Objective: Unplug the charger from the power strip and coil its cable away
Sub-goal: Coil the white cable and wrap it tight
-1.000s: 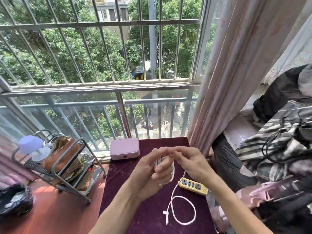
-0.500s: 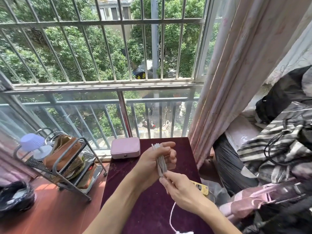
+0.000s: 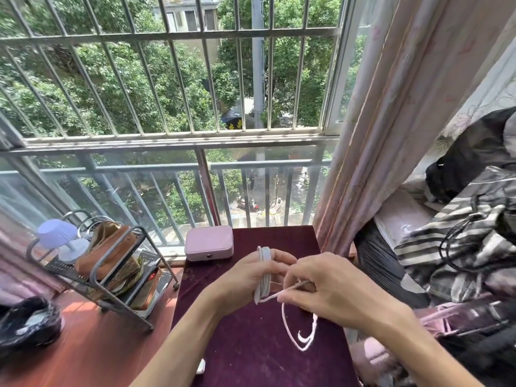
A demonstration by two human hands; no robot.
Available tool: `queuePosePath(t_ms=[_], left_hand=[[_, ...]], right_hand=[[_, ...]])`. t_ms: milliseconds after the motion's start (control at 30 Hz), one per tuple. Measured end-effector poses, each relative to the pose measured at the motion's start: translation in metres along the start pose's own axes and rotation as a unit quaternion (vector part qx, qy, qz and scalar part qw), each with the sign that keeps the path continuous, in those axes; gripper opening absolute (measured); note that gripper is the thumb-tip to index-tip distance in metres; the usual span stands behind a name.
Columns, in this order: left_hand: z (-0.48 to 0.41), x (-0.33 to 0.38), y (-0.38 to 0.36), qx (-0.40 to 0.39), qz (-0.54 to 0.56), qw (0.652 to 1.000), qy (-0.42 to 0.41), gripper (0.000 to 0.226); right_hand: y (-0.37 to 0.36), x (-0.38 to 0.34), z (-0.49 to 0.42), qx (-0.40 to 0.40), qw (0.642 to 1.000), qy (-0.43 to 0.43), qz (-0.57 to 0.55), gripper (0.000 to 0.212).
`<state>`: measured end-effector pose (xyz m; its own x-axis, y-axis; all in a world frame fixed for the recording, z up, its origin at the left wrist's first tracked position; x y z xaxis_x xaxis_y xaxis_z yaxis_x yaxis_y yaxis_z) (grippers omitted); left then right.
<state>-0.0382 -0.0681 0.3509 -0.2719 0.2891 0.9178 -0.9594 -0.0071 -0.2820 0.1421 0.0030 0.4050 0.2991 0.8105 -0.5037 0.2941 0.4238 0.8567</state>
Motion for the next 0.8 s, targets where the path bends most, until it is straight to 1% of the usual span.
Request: queuePosePath(t_ms=[67,133,233,300,333,400,433,467,533,600,667,733,800], left_hand=[[0.002,0.0,-0.005,-0.057,0.018,0.998,-0.005,0.02],[0.004,-0.003,-0.012,-0.11,0.057,0.992,-0.009,0.018],[0.006,-0.009,-0.022,-0.135,0.101,0.986,0.004,0.026],[0.006,-0.01,-0.026,-0.143,0.138,0.98,0.014,0.03],[0.007,-0.01,-0.028,-0.146,0.156,0.977,0.018,0.036],[0.007,-0.007,-0.03,-0.159,0.183,0.97,0.029,0.061],[0.008,-0.006,-0.032,-0.166,0.182,0.969,0.032,0.07],[0.008,-0.005,-0.033,-0.171,0.172,0.97,0.032,0.072],[0.009,-0.003,-0.038,-0.168,0.135,0.976,0.024,0.06],[0.01,0.0,-0.041,-0.162,0.132,0.978,0.008,0.046],[0.008,0.004,-0.042,-0.162,0.182,0.97,-0.019,0.039],[0.003,0.009,-0.039,-0.141,0.239,0.959,-0.052,0.035],[-0.002,0.013,-0.035,-0.106,0.282,0.951,-0.075,0.03]], right_hand=[[0.017,0.002,-0.006,0.006,1.0,0.025,-0.014,0.031],[0.031,0.009,-0.013,0.014,0.997,0.042,-0.066,0.029],[0.042,0.025,-0.023,0.031,0.985,0.015,-0.167,0.023],[0.041,0.035,-0.028,0.042,0.977,0.004,-0.21,0.021],[0.039,0.038,-0.03,0.045,0.973,0.004,-0.227,0.021],[0.033,0.043,-0.033,0.054,0.965,0.012,-0.257,0.026],[0.029,0.046,-0.035,0.06,0.961,0.017,-0.27,0.027],[0.026,0.05,-0.036,0.064,0.957,0.02,-0.281,0.028],[0.017,0.058,-0.039,0.069,0.954,0.025,-0.29,0.028],[0.004,0.067,-0.041,0.08,0.948,0.019,-0.307,0.027],[-0.013,0.076,-0.041,0.105,0.927,-0.004,-0.361,0.029],[-0.037,0.085,-0.039,0.124,0.903,-0.049,-0.41,0.035],[-0.064,0.092,-0.035,0.124,0.894,-0.103,-0.417,0.034]])
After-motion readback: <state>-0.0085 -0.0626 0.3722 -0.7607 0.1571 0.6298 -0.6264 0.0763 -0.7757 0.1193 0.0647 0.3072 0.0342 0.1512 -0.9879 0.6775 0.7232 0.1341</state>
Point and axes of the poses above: each hand's wrist, its own z-axis away from the middle knuckle, its own y-axis out of the back of the hand, x = y × z, the point moved 1 cm from there along -z, towards the middle knuckle, and after that the axes turned 2 degrees about y, right-handed, at the moved point
